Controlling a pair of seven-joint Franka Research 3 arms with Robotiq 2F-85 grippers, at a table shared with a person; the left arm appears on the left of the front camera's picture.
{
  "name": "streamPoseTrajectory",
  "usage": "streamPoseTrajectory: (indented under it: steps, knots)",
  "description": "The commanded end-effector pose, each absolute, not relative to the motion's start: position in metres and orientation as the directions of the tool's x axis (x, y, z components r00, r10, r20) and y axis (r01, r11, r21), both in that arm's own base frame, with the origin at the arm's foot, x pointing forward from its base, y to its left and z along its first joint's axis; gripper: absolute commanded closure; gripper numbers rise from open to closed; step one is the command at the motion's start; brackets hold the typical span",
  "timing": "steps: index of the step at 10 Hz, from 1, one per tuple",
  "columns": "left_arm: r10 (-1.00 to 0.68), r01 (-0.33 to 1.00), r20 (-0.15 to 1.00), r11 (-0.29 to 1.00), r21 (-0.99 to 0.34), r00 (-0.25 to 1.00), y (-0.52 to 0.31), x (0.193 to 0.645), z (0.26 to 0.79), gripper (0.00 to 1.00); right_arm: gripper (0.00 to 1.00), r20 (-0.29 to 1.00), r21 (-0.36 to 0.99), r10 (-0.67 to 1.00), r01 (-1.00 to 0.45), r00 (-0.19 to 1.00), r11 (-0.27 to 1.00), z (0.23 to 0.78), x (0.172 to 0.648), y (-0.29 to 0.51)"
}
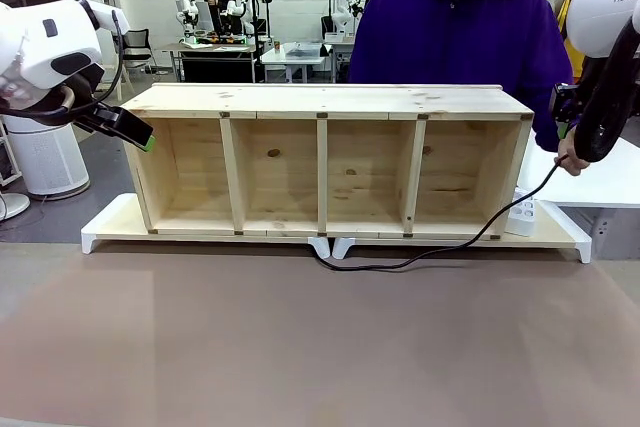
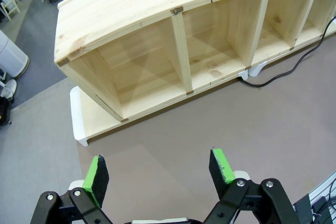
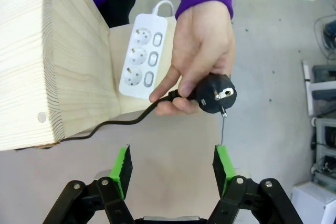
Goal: Perform cable management.
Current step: Release the Power Cable when the human grasps it.
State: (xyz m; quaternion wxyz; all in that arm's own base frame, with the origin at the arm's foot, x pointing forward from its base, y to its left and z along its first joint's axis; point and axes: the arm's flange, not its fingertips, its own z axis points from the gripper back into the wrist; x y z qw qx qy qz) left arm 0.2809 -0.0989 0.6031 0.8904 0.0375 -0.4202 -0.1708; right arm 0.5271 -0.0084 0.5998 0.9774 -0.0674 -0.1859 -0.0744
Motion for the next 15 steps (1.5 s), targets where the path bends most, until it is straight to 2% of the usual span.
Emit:
streamPoseTrajectory:
  steps: [1,15]
  knots:
    - [-0.339,0.274,0.742,0.938,0.215,0.579,-0.0998,0.2824,0.6028,0.00,0.20,0.375,-0.104,-0.121,0.171,0.919,0.980,0.6004,0.5267,-0.0085]
    - [-0.339,0.274,0.742,0.938,0.215,0.579,-0.0998,0.2824,0.6028,0.00,0.20,0.375,-0.104,-0.121,0.171,0.919,0.980,0.6004,0.5267,-0.0085]
